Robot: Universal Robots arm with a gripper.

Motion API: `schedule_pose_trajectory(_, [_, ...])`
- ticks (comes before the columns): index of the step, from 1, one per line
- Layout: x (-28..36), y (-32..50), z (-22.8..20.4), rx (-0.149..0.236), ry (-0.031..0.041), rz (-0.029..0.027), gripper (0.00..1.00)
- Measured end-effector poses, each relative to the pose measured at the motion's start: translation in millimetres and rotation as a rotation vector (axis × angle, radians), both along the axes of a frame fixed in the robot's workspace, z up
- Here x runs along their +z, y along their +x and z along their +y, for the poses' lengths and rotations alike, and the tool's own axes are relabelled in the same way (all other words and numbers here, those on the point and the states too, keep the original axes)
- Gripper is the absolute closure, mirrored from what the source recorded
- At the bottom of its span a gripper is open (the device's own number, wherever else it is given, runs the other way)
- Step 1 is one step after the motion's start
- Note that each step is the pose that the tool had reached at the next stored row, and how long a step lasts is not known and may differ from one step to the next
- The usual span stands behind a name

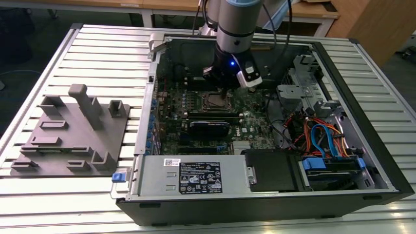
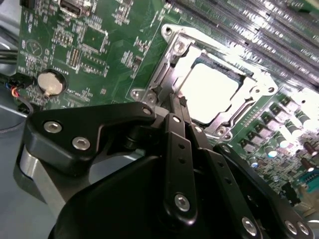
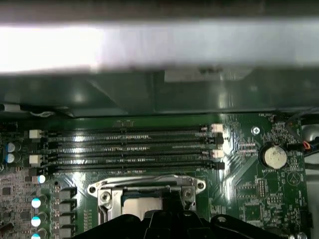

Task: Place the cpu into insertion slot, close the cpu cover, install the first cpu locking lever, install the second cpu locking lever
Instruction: 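Install the second cpu locking lever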

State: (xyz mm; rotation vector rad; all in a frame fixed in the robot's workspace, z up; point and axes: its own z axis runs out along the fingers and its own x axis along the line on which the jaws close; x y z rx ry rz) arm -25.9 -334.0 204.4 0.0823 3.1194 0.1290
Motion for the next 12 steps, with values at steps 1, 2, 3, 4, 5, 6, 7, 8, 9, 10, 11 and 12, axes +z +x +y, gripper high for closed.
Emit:
schedule_pose_trajectory(1, [0.0, 0.0, -0.5, 0.000, -0.0005, -0.0001, 0.90])
schedule_pose_trajectory(2, [0.1, -0.1, -0.7, 0.000, -0.0004, -0.0001, 0.90])
schedule_pose_trajectory(3, [0.6, -0.1, -0.8, 0.000, -0.0008, 0.0001, 0.90])
schedule_pose_trajectory(4, [1.5, -0.1, -0.8, 0.000, -0.0006, 0.0001, 0.90])
schedule_pose_trajectory(5, [2.7, -0.1, -0.8, 0.000, -0.0005, 0.0000, 0.90])
schedule_pose_trajectory(6, [4.3, -0.1, -0.8, 0.000, -0.0006, -0.0001, 0.90])
schedule_pose_trajectory(7, [6.0, -0.1, -0.8, 0.000, -0.0006, 0.0000, 0.90])
schedule_pose_trajectory(8, [8.0, -0.2, -0.8, 0.000, -0.0004, -0.0001, 0.90])
schedule_pose_trajectory(9, [10.2, -0.2, -0.8, 0.000, -0.0006, 0.0000, 0.90])
schedule_pose_trajectory(10, [11.9, -0.3, -0.8, 0.000, -0.0006, 0.0000, 0.90])
schedule_pose_trajectory(11, [13.2, -0.3, -0.8, 0.000, -0.0006, 0.0000, 0.90])
schedule_pose_trajectory(12, [14.2, -0.3, -0.8, 0.000, -0.0005, 0.0000, 0.90])
